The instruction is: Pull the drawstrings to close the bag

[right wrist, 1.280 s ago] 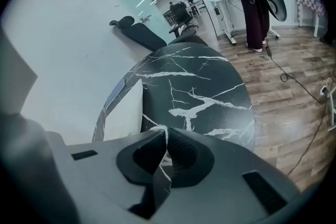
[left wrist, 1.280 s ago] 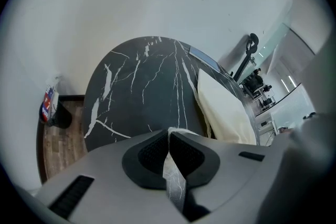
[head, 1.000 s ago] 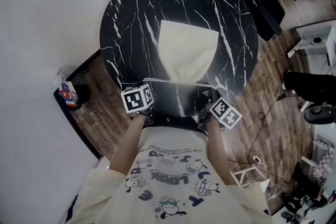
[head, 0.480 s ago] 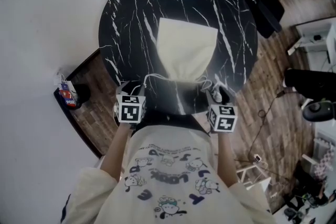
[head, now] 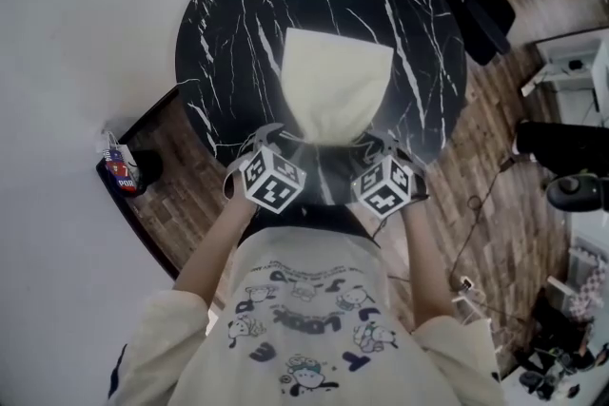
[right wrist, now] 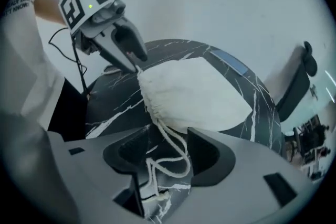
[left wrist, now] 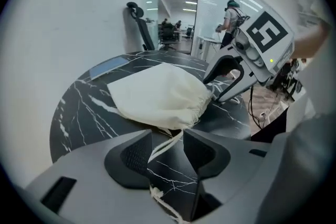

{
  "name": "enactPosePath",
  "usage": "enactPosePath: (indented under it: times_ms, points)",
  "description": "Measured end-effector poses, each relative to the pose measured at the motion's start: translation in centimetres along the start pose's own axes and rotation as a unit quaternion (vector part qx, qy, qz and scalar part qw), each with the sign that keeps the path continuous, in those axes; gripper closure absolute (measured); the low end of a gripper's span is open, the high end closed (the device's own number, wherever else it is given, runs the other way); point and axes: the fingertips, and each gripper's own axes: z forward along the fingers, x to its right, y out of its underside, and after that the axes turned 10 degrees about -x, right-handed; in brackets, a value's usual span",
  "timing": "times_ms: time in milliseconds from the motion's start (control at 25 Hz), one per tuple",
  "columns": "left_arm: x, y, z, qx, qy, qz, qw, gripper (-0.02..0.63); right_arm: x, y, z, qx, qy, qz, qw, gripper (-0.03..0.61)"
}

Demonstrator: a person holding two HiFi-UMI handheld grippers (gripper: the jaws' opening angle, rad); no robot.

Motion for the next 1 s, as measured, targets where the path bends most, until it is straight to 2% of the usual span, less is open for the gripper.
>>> enactPosePath:
  times_ms: [120,280,400,600,880,1000]
  points:
    - [0.4,-0.1,1.0,-0.023,0.0,0.045,0.9987,0.393,-0.4,0.6,1.0,-0.041,-0.014,-0.052,0.998,0.337]
    - [1.1,0.2,1.8,-0.038,0.008,0.07,0.9968,0.393,0.2,1.1,0.6,-0.06,-0.015,-0.046,0.997,0.37]
    - [1.7,0.4,2.2,-0.042,0.013,0.078,0.9959,0.393,0.1,1.9,0.8,-0.066,-0.028,-0.033,0.997,0.37]
    - [2.0,0.2,3.0,-0.054,0.017,0.09,0.9944,0.393,0.0,1.8,1.9,-0.087,-0.043,-0.071,0.993,0.367]
    - [1.7,-0.2,3.4,-0.058,0.028,0.081,0.9946,0.394,0.5,-0.4,2.3,-0.08,-0.046,-0.102,0.991,0.367]
    - [1.9,0.3,3.8,-0.072,0.03,0.09,0.9929,0.402,0.2,0.2,2.5,-0.096,-0.046,-0.121,0.987,0.406]
